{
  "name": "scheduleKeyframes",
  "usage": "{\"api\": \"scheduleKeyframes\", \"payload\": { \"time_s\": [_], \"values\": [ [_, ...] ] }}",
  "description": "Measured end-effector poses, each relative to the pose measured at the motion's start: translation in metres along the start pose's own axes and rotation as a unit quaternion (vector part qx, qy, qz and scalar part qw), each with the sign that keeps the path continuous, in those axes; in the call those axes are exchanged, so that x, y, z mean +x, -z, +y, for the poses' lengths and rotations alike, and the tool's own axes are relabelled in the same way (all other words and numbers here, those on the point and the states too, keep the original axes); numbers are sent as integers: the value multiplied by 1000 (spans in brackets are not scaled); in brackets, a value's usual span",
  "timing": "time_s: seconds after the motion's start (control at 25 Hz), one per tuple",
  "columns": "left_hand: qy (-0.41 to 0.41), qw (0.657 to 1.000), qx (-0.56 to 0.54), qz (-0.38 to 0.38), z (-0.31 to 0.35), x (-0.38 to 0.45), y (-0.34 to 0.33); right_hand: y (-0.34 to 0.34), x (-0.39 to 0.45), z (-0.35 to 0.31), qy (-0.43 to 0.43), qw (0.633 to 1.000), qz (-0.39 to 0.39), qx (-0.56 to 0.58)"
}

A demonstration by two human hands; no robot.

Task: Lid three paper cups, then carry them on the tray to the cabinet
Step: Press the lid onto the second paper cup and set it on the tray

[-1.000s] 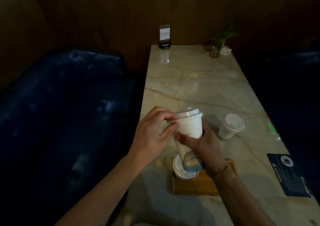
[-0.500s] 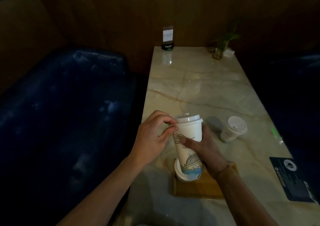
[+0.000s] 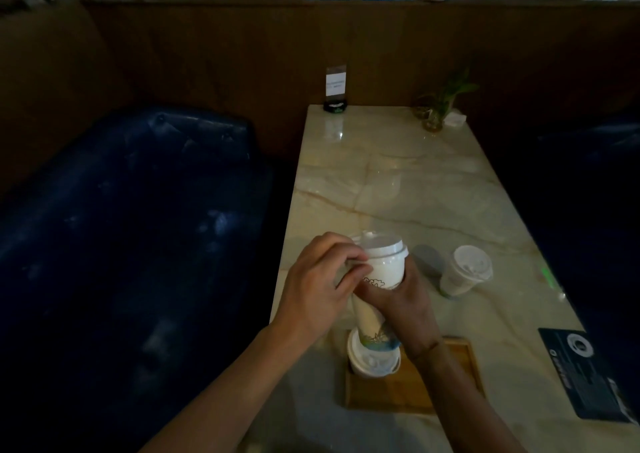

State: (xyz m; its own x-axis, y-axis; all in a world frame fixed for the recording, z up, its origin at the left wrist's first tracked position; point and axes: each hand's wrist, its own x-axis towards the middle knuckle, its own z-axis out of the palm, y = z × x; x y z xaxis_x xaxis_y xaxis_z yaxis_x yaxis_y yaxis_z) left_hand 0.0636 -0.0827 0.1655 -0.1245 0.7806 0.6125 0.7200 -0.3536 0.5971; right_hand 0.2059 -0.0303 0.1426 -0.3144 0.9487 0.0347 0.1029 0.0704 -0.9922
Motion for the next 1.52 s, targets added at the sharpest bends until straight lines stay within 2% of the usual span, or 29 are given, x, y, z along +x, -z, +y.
{"api": "scheduleKeyframes", "payload": {
  "time_s": [0.16,0.44,0.56,0.68,0.8,0.92,1.08,1.24,1.32,1.52],
  "values": [
    [-26,999,-29,38,7,0,4,10,-7,-8,21,999,-19,36],
    [-4,994,-106,30,8,-12,11,23,-13,-4,-6,992,-88,84],
    [25,994,-101,13,3,-21,13,24,-11,3,-19,989,-120,83],
    [21,998,-65,5,-5,-22,11,22,-4,6,-24,989,-133,57],
    [9,1000,-25,0,-11,-20,7,16,5,8,-16,992,-120,17],
    [-12,1000,26,-4,-10,-17,-1,14,16,9,30,993,-112,-36],
    [-40,994,98,6,-4,-11,-10,10,19,13,54,993,-93,-53],
    [-43,994,98,22,1,-10,-13,0,7,13,12,999,0,-52],
    [-41,994,91,33,3,-9,-11,0,3,10,7,999,20,-45],
    [-68,995,47,52,4,-10,2,11,-9,-5,10,1000,-22,12]
  ]
}}
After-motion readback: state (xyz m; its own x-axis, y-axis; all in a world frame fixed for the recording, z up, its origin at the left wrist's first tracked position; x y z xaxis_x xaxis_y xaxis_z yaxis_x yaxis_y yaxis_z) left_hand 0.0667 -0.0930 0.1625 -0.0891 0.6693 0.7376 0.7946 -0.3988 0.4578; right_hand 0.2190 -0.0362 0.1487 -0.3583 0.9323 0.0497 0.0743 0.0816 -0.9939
